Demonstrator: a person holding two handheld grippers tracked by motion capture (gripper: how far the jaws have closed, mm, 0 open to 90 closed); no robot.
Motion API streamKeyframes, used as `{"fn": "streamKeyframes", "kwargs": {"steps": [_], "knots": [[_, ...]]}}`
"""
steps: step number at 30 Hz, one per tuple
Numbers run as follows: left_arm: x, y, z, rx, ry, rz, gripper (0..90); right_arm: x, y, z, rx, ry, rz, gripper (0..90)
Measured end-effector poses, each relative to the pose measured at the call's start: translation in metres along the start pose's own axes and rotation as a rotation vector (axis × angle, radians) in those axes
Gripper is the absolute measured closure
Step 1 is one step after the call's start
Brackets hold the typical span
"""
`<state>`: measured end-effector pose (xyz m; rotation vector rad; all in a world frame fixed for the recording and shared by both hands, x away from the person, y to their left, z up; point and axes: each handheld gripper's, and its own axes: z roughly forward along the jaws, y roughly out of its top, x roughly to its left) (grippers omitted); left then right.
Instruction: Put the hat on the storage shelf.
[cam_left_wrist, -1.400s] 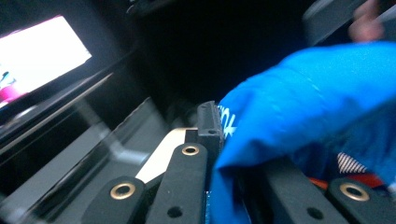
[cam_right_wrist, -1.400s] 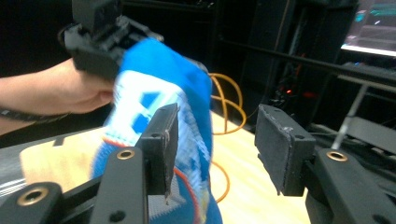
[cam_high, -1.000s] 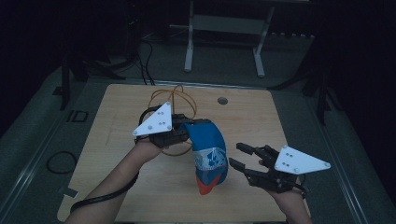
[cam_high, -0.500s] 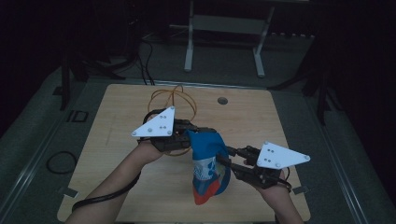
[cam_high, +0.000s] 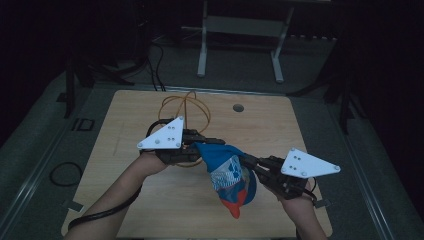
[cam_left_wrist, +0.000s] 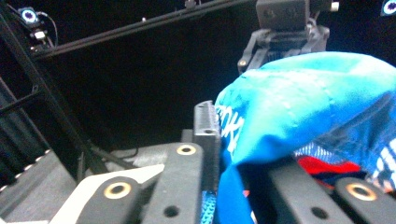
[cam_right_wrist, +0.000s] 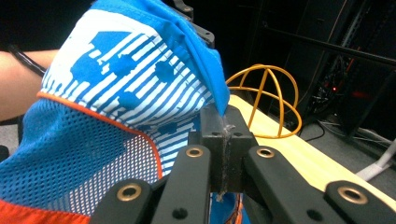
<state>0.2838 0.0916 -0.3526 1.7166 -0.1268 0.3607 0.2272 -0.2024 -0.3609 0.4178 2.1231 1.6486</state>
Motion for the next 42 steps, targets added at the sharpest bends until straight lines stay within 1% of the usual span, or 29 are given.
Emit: {"fn": "streamKeyframes", "kwargs": {"steps": [2,3,4,5,6,9,14,16,20,21,22,23,24,25,26,28,29,30,31,33,34,35,36,37,38,39,40,41,42], "knots": [[-0.002,0.001,-0.003,0.028,0.019,0.003,74.0,-0.002,0.001,-0.001,-0.004,-0.010,0.008,89.8],[-0.002,0.001,-0.004,0.039,0.033,0.002,64.8,-0.003,0.002,-0.002,-0.007,-0.013,0.008,89.8],[-0.002,0.001,-0.004,0.039,0.033,0.002,60.7,-0.004,0.003,-0.003,-0.013,-0.019,0.013,89.8],[-0.002,0.001,-0.008,0.067,0.048,-0.027,57.3,-0.006,0.004,-0.005,-0.022,-0.025,0.020,89.8],[-0.003,0.001,-0.010,0.078,0.060,-0.036,51.8,-0.007,0.005,-0.006,-0.025,-0.025,0.021,89.8],[-0.004,0.001,-0.016,0.103,0.081,-0.045,44.1,-0.010,0.009,-0.011,-0.036,-0.050,0.021,89.8],[-0.006,0.001,-0.027,0.129,0.092,-0.060,37.6,-0.014,0.016,-0.012,-0.027,-0.071,0.008,89.8],[-0.007,-0.001,-0.032,0.140,0.112,-0.063,34.9,-0.016,0.018,-0.012,-0.028,-0.078,0.008,89.8],[-0.008,-0.006,-0.046,0.159,0.170,-0.090,26.4,-0.022,0.022,-0.011,-0.046,-0.094,0.014,89.8],[-0.009,-0.008,-0.050,0.156,0.191,-0.101,22.4,-0.024,0.024,-0.011,-0.052,-0.097,0.017,89.8],[-0.009,-0.008,-0.050,0.156,0.191,-0.101,17.9,-0.024,0.024,-0.011,-0.052,-0.097,0.017,89.8],[-0.010,-0.012,-0.057,0.159,0.228,-0.120,17.9,-0.026,0.025,-0.010,-0.059,-0.099,0.022,89.8],[-0.010,-0.012,-0.057,0.159,0.228,-0.120,13.3,-0.026,0.025,-0.010,-0.059,-0.099,0.022,89.8],[-0.012,-0.023,-0.069,0.175,0.279,-0.157,5.7,-0.033,0.031,-0.005,-0.065,-0.110,0.028,89.8],[-0.013,-0.029,-0.073,0.185,0.303,-0.173,1.8,-0.036,0.034,-0.004,-0.069,-0.109,0.030,89.8],[-0.017,-0.041,-0.080,0.201,0.371,-0.201,1.8,-0.040,0.038,0.001,-0.075,-0.121,0.032,89.8],[-0.017,-0.041,-0.080,0.201,0.371,-0.201,1.8,-0.040,0.038,0.001,-0.075,-0.121,0.032,89.8],[-0.022,-0.053,-0.087,0.203,0.422,-0.218,1.8,-0.045,0.043,0.006,-0.086,-0.123,0.038,89.8],[-0.025,-0.060,-0.090,0.207,0.461,-0.227,1.8,-0.047,0.045,0.009,-0.087,-0.130,0.038,89.8],[-0.032,-0.073,-0.095,0.224,0.507,-0.209,1.8,-0.052,0.051,0.016,-0.093,-0.128,0.044,89.8],[-0.032,-0.073,-0.095,0.224,0.507,-0.209,1.8,-0.052,0.051,0.016,-0.093,-0.128,0.044,89.8],[-0.041,-0.087,-0.100,0.245,0.542,-0.201,1.8,-0.055,0.057,0.023,-0.094,-0.129,0.043,89.8],[-0.045,-0.094,-0.102,0.253,0.541,-0.215,1.9,-0.057,0.059,0.027,-0.094,-0.126,0.043,89.8],[-0.049,-0.101,-0.104,0.268,0.559,-0.224,1.8,-0.058,0.062,0.032,-0.088,-0.129,0.042,89.8],[-0.054,-0.108,-0.107,0.264,0.567,-0.227,1.9,-0.060,0.065,0.037,-0.083,-0.127,0.039,89.8],[-0.058,-0.115,-0.109,0.259,0.567,-0.249,1.9,-0.061,0.068,0.042,-0.080,-0.127,0.039,89.8],[-0.062,-0.122,-0.111,0.266,0.583,-0.262,1.9,-0.061,0.070,0.048,-0.075,-0.129,0.033,89.8],[-0.066,-0.128,-0.113,0.255,0.601,-0.272,1.9,-0.062,0.073,0.054,-0.070,-0.131,0.028,89.8],[-0.070,-0.134,-0.116,0.254,0.614,-0.294,1.9,-0.062,0.075,0.060,-0.068,-0.129,0.029,89.8]]}}
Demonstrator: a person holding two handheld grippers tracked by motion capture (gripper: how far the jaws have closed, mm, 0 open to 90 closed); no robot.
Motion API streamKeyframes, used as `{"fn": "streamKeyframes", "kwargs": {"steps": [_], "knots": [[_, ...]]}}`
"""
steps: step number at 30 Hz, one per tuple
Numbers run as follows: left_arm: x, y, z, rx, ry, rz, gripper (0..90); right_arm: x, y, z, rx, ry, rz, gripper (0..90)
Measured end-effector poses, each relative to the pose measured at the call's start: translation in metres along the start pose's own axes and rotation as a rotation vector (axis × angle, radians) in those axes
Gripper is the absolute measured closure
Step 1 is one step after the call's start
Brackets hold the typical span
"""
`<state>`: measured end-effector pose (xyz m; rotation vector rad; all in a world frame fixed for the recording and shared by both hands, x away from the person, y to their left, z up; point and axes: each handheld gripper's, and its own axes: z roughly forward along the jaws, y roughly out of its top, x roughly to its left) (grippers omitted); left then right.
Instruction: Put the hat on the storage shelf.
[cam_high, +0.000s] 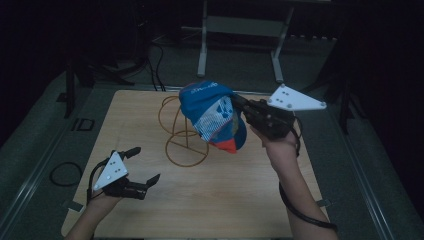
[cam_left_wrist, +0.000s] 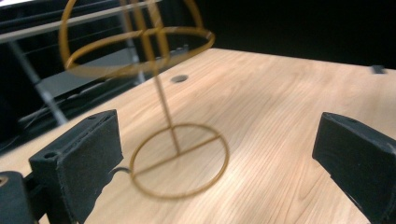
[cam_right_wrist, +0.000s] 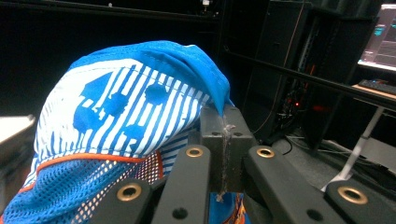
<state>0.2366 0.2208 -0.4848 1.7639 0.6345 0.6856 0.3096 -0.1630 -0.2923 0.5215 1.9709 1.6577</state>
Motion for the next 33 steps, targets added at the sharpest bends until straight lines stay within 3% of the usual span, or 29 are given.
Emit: {"fn": "streamKeyframes", "kwargs": {"steps": [3,6,9,13,18,20,24,29,33], "knots": [[-0.002,-0.020,-0.005,0.008,0.043,-0.036,1.8,0.002,0.005,0.020,0.016,0.001,-0.002,89.8],[-0.006,-0.037,-0.009,0.016,0.087,-0.041,1.9,0.002,0.009,0.039,0.032,0.008,-0.006,89.8],[-0.009,-0.052,-0.011,0.016,0.096,-0.083,1.9,0.002,0.012,0.059,0.053,-0.001,-0.014,89.8],[-0.011,-0.067,-0.012,0.011,0.109,-0.108,1.9,0.002,0.015,0.088,0.086,0.004,-0.008,89.8],[-0.011,-0.072,-0.014,-0.001,0.115,-0.113,1.9,0.009,0.015,0.126,0.133,0.020,-0.019,89.8],[-0.009,-0.073,-0.015,-0.015,0.104,-0.141,1.9,0.011,0.011,0.142,0.161,0.038,-0.009,89.8],[-0.007,-0.077,-0.015,-0.006,0.103,-0.148,1.9,0.016,-0.001,0.166,0.219,0.068,0.010,89.8],[-0.006,-0.079,-0.014,-0.007,0.085,-0.157,1.9,0.017,-0.014,0.181,0.266,0.088,0.038,89.7],[-0.006,-0.081,-0.012,0.000,0.074,-0.161,1.9,0.016,-0.020,0.181,0.287,0.084,0.041,89.7]]}}
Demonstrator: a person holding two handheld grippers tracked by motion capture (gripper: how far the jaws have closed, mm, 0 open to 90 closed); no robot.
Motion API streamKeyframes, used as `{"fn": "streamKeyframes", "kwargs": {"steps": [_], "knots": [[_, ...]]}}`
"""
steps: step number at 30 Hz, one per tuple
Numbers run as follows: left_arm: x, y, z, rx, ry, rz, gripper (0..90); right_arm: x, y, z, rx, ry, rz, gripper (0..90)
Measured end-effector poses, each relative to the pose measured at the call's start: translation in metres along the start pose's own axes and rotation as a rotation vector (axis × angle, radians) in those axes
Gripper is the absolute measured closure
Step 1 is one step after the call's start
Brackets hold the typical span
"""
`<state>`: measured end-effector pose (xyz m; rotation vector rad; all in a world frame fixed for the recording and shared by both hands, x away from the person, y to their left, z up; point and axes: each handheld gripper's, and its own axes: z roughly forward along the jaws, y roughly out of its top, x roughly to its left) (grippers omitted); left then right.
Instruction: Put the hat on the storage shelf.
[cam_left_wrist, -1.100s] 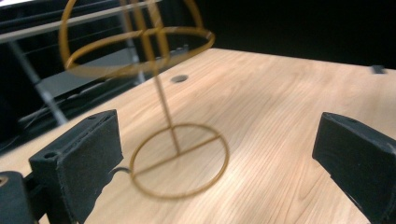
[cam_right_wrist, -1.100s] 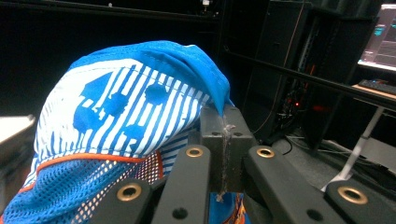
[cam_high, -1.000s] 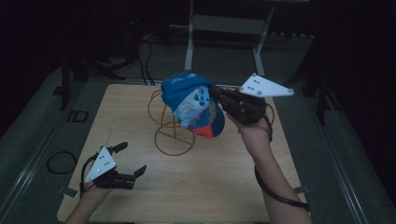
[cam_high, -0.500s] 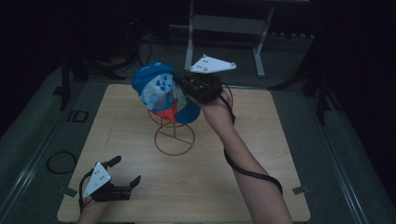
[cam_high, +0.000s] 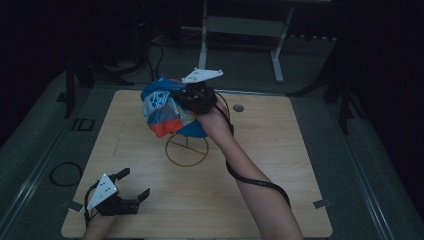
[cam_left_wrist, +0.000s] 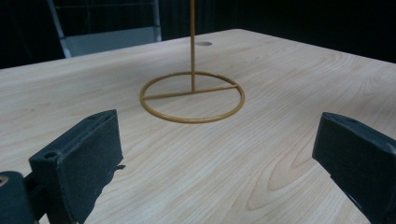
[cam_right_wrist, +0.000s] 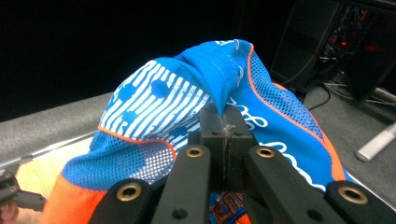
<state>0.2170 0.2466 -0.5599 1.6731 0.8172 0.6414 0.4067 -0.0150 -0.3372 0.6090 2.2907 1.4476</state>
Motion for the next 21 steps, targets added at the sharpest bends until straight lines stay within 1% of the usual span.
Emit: {"fn": "streamKeyframes", "kwargs": {"steps": [2,8,10,13,17,19,21], "knots": [[0.000,0.000,0.000,0.003,-0.002,0.001,1.9,-0.002,-0.004,-0.003,-0.005,-0.017,0.000,89.7],[0.000,-0.001,0.001,0.007,-0.008,-0.008,1.9,-0.012,-0.013,-0.013,-0.014,-0.031,0.033,89.4],[0.001,-0.002,0.001,0.006,-0.008,-0.009,1.9,-0.014,-0.017,-0.016,-0.022,-0.022,0.047,86.8],[0.001,-0.002,0.001,0.007,-0.006,-0.014,1.9,-0.016,-0.021,-0.018,-0.030,-0.012,0.057,79.2],[0.002,-0.003,0.001,0.012,-0.004,-0.013,1.9,-0.019,-0.027,-0.018,-0.024,-0.024,0.069,76.7],[0.002,-0.003,0.001,0.013,-0.007,-0.014,1.9,-0.021,-0.030,-0.018,-0.030,-0.008,0.090,76.5],[0.002,-0.003,0.001,0.012,-0.006,-0.013,1.9,-0.022,-0.030,-0.019,-0.033,-0.005,0.099,76.6]]}}
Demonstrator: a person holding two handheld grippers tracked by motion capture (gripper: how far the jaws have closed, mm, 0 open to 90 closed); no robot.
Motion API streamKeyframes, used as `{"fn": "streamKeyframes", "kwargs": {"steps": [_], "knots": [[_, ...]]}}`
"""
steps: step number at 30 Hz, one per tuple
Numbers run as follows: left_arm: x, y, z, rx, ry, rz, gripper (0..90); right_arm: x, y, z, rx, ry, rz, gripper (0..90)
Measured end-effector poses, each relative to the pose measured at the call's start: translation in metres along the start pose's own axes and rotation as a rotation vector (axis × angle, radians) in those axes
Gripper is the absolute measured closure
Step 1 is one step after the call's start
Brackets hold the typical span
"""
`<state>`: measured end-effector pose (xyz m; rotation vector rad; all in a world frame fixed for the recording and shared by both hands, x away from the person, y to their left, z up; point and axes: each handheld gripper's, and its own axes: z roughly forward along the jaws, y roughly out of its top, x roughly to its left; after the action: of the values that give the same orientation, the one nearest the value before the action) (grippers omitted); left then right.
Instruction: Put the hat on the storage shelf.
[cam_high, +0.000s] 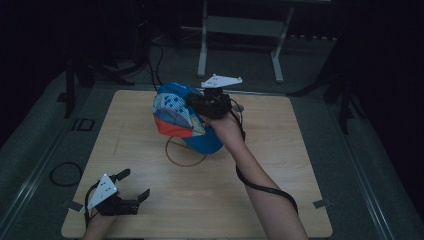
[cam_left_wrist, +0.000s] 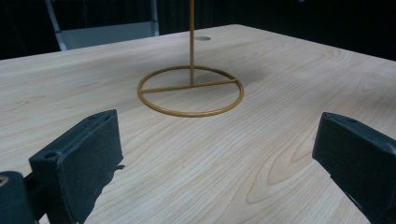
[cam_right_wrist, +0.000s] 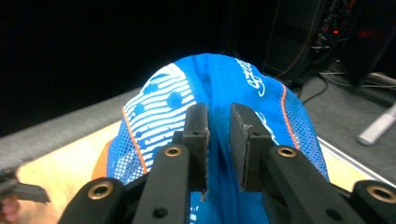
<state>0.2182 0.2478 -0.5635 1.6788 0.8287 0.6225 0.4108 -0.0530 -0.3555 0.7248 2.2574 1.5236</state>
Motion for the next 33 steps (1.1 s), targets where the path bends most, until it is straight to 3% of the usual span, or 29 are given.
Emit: {"fn": "streamKeyframes", "kwargs": {"steps": [14,18,22,33], "knots": [[-0.001,-0.001,0.000,0.002,-0.009,0.001,1.9,0.001,-0.017,-0.008,0.002,0.038,0.018,69.1],[-0.001,-0.002,0.001,0.004,-0.012,0.002,1.9,0.002,-0.020,-0.011,-0.002,0.034,0.010,60.7],[-0.001,-0.003,0.001,0.005,-0.012,-0.005,1.9,0.005,-0.020,-0.017,-0.019,0.033,-0.010,46.2],[-0.003,-0.003,0.002,0.011,-0.013,0.001,1.9,0.012,-0.025,-0.032,-0.009,0.065,-0.074,23.3]]}}
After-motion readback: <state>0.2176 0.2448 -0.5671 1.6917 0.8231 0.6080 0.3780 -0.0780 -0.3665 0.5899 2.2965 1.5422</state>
